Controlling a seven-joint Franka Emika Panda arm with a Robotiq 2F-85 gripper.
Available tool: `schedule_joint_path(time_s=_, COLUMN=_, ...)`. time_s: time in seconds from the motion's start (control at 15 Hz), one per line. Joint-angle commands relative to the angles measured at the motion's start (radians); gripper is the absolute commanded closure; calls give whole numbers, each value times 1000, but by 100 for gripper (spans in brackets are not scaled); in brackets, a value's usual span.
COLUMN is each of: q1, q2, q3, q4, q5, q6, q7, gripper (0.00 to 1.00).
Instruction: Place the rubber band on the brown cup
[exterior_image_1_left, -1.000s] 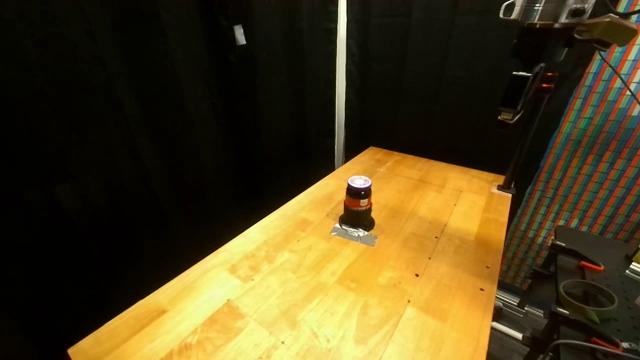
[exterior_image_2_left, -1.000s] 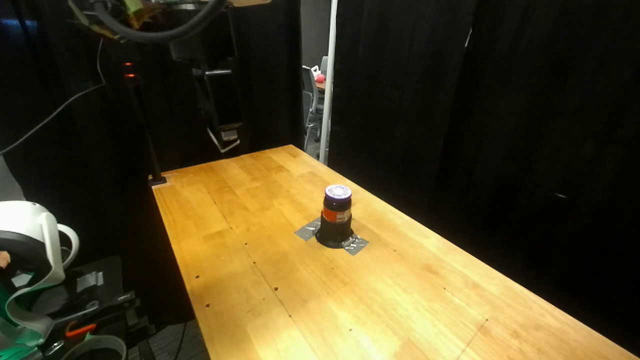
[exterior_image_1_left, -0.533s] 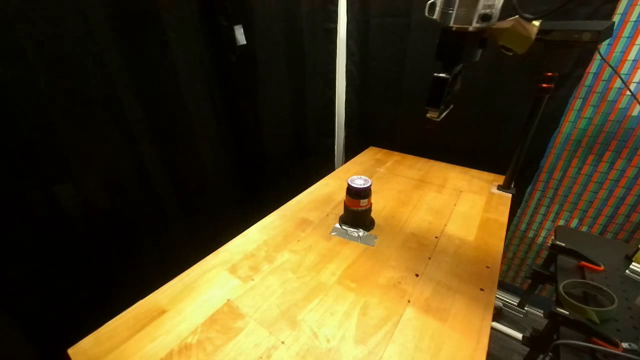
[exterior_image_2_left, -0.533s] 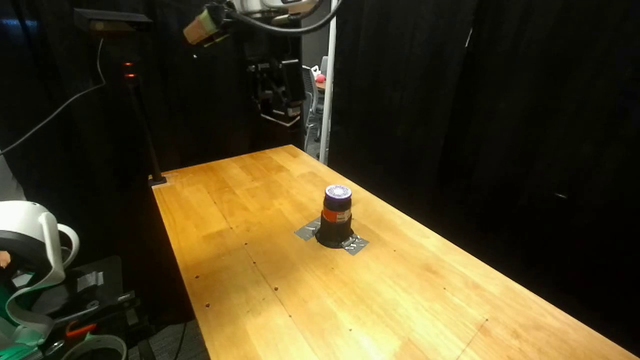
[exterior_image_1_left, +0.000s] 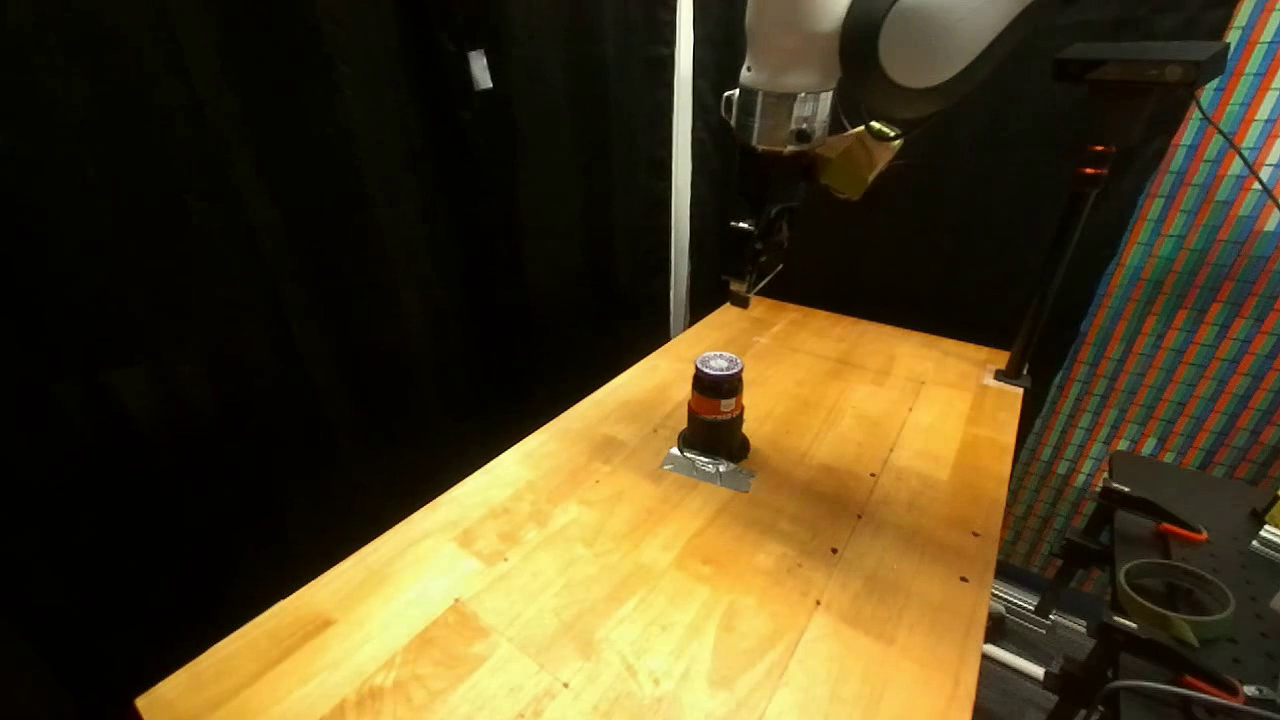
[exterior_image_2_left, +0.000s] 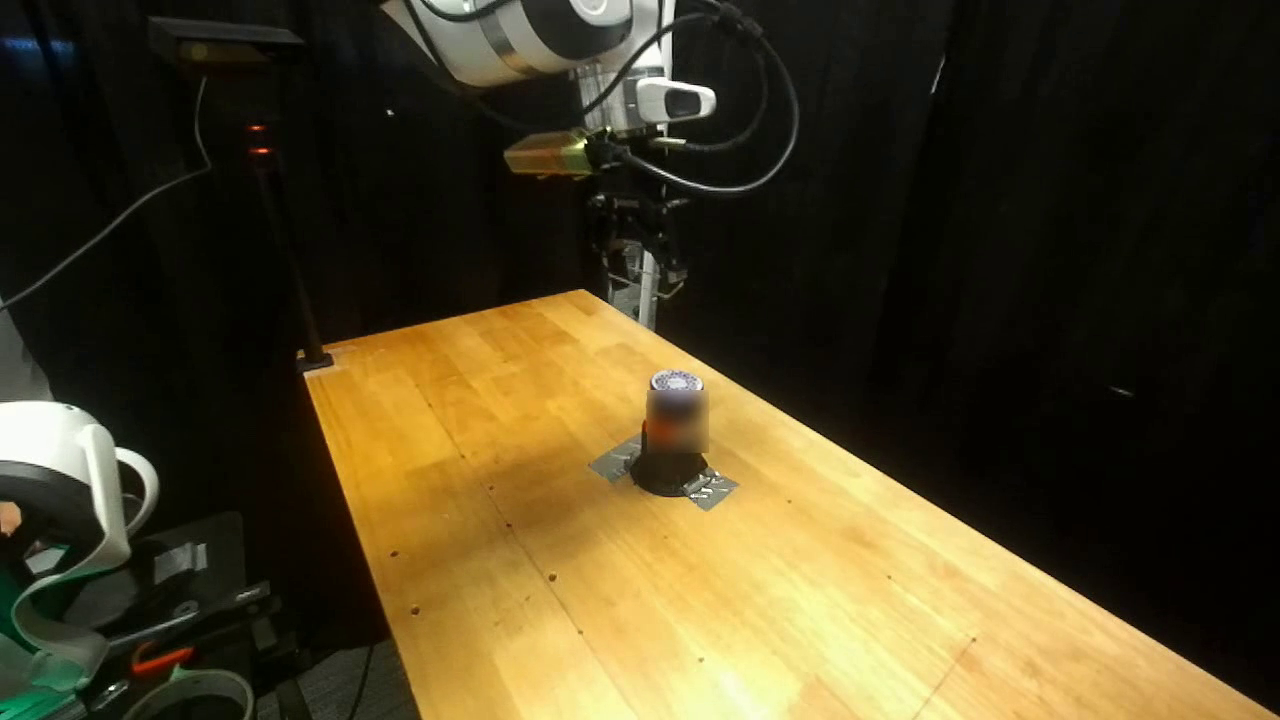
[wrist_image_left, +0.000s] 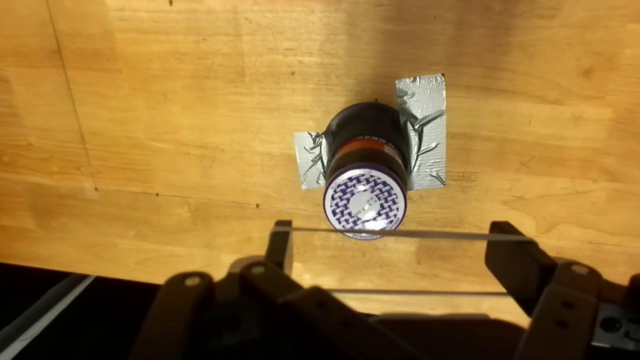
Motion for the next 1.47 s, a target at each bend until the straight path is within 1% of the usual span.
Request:
schedule_joint_path(time_s=0.0, q1=35, q2=131, q3=-45, q4=131, q5=34, q6=-11, q7=-34, gripper=0)
schedule_joint_path(time_s=0.27, q1=51, q2=230, q3=-78, q4=204, q5=43, q6=1, q7=-43, gripper=0)
schedule_joint_path(time_s=0.53, q1=51, q2=312, q3=-91, q4=269, q5=89, q6=-7, q7=-55, gripper=0)
schedule_joint_path(time_s=0.93, q1=57, q2=400, q3=-107, q4=346, q5=126, q6=-2, q7=-51, gripper=0)
schedule_joint_path(time_s=1.4, q1=56, q2=480, q3=-128, q4=419, q5=136, q6=-23, q7=-49, gripper=0)
